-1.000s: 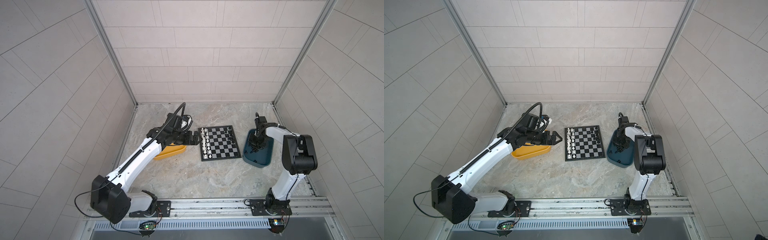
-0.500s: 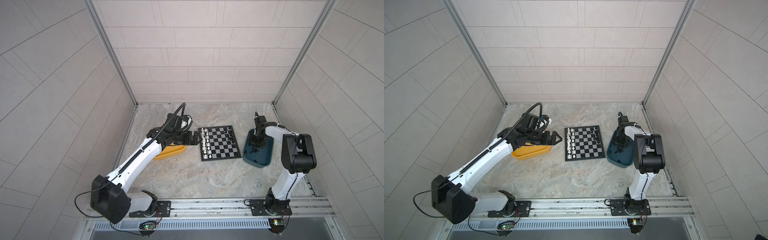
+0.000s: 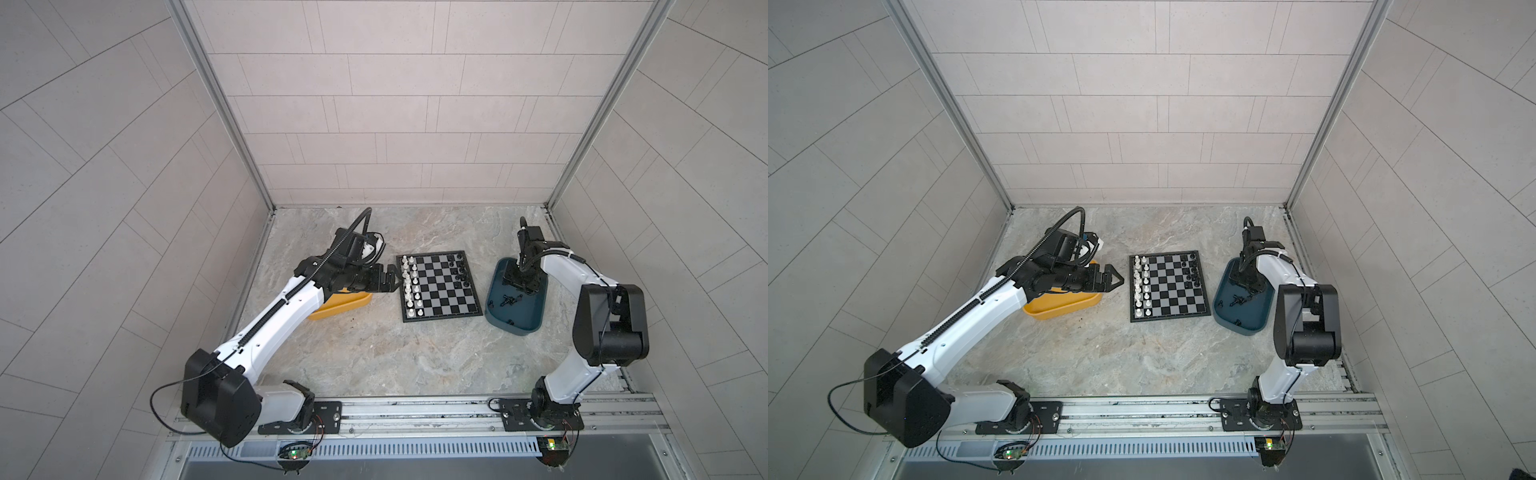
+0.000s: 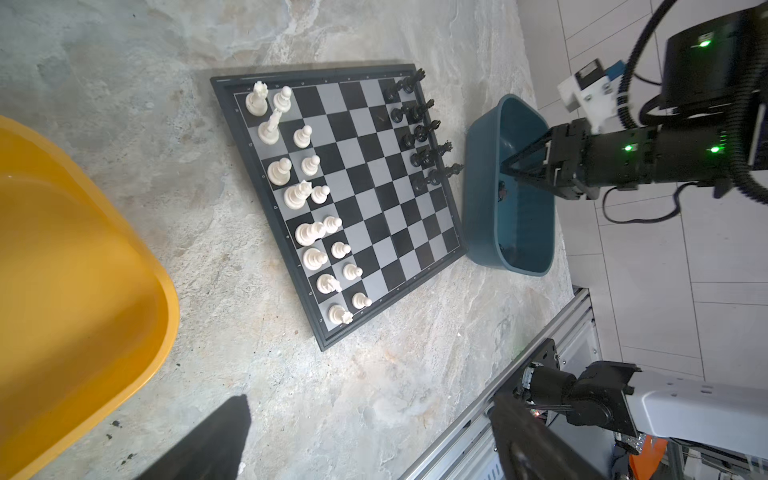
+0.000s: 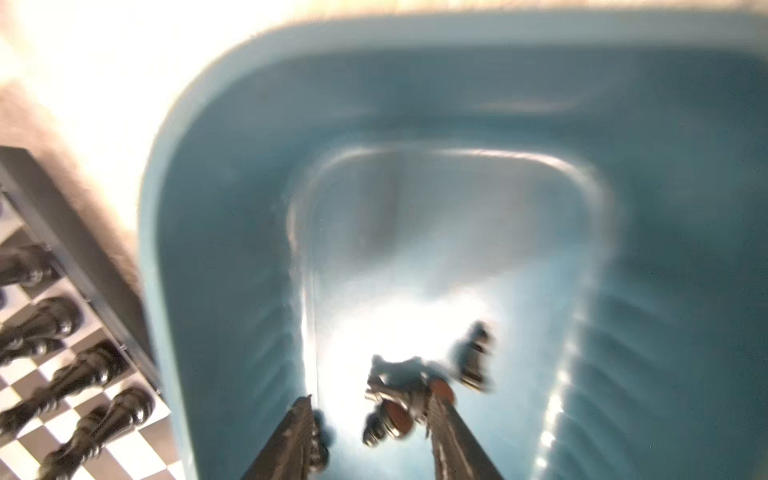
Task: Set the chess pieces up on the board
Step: 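Close the right gripper on a black pawn in the teal tray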
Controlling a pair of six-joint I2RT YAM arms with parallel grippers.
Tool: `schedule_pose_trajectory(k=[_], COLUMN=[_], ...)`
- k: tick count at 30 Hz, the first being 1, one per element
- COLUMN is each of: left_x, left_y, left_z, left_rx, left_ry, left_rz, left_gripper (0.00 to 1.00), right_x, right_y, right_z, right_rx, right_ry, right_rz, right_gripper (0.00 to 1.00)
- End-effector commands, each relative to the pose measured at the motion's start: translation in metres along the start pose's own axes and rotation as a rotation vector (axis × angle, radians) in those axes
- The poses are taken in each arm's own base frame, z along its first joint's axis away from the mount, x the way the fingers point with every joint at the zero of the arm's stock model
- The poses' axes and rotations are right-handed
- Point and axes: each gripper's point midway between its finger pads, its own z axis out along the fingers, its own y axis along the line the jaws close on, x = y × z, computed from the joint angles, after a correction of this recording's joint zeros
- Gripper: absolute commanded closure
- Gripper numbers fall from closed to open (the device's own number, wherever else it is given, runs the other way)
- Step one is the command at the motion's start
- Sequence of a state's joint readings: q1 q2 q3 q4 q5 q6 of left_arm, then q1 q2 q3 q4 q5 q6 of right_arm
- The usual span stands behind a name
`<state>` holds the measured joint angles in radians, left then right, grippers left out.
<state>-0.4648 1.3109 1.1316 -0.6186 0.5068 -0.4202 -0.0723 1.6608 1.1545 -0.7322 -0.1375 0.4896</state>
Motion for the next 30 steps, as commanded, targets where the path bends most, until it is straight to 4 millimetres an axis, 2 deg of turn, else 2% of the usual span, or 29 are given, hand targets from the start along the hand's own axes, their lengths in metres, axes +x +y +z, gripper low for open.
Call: schedule_pose_trajectory(k=[1, 4, 9, 15, 20, 25, 30], left_x=[0.002, 0.002, 0.002, 0.002, 0.002, 0.001, 0.001], left_y=[0.003, 0.004, 0.004, 0.004, 0.005, 0.006, 0.006], left_z=[-0.002, -0.001, 0.000, -0.002, -0.002, -0.003, -0.002], left_rx=[-0.003, -0.008, -0.007, -0.013, -0.018, -0.022, -0.024], left_ry=[-0.008, -0.004, -0.007, -0.008, -0.007, -0.010, -0.008], left_rz=[0.009, 0.009, 0.007, 0.012, 0.016, 0.015, 0.014], left_gripper=[0.03, 0.03, 0.03, 0.03, 0.03, 0.03, 0.03], right_x=[0.021, 0.025, 0.029, 0.034, 0.026, 0.016, 0.009], right_y=[-0.019, -0.017, -0.013, -0.006, 0.007, 0.009, 0.007], right_z=[0.009, 0.013, 0.021, 0.043, 0.053, 0.053, 0.048], right_rx=[0.092, 0.132, 0.095, 0.068, 0.030, 0.030, 0.048], right_ry=[0.074, 0.091, 0.103, 0.170, 0.175, 0.148, 0.128], right_rz=[-0.043, -0.084, -0.037, -0.020, -0.029, -0.035, -0.046], right_gripper=[0.53, 0.52, 0.53, 0.56, 0.65, 0.75, 0.77])
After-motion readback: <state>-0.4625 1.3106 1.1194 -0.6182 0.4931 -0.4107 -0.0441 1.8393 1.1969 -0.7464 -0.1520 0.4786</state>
